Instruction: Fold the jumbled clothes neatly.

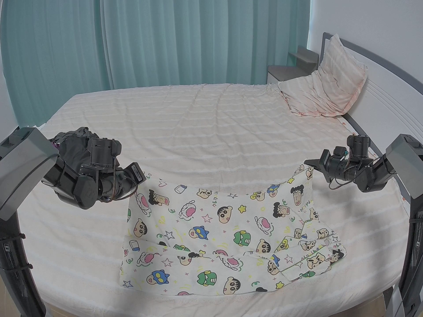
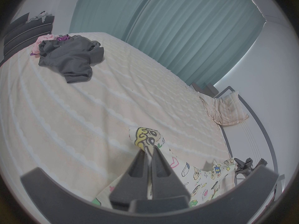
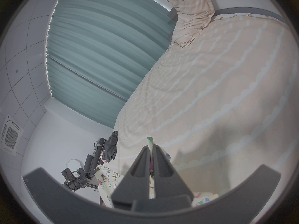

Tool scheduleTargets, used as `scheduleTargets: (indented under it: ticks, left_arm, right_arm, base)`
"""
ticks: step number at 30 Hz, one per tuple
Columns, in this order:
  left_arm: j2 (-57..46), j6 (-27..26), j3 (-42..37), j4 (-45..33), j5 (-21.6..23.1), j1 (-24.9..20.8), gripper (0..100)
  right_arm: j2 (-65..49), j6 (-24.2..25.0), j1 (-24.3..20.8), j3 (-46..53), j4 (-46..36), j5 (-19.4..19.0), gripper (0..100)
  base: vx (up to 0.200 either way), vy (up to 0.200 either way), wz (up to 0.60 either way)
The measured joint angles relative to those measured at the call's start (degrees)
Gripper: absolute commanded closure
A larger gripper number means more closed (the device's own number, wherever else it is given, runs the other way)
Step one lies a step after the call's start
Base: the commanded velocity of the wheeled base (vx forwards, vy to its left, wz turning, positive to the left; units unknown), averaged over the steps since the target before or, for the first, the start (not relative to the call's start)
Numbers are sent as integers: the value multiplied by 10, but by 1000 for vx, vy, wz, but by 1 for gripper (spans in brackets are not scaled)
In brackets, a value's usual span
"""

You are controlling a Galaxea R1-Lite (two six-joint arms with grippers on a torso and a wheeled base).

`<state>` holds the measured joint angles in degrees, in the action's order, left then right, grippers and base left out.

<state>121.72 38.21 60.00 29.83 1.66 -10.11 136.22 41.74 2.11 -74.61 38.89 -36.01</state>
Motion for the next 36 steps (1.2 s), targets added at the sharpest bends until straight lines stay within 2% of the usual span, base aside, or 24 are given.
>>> scheduleTargets:
  ticks: [5, 20, 26, 31, 36]
  left_arm:
    - [-10, 0, -7, -2, 0, -1, 100]
    - [-25, -35, -70, -12, 12, -9, 100]
    - [-25, -49, -90, -10, 15, -10, 100]
    - [-25, -68, -122, -9, 31, -12, 100]
    - [-25, -75, -160, -8, 40, -19, 100]
  right_arm:
    - [-11, 0, 0, 11, 0, -6, 100]
    - [-88, -11, 14, 124, 0, -73, 100]
    - [-118, -62, 20, 199, 0, -87, 100]
    - [-131, -128, 23, 270, 1, -92, 100]
    - [-143, -160, 27, 320, -1, -94, 100]
  base:
    - [0, 0, 0]
    - [0, 0, 0]
    - [0, 0, 0]
    - [0, 0, 0]
    - [0, 0, 0]
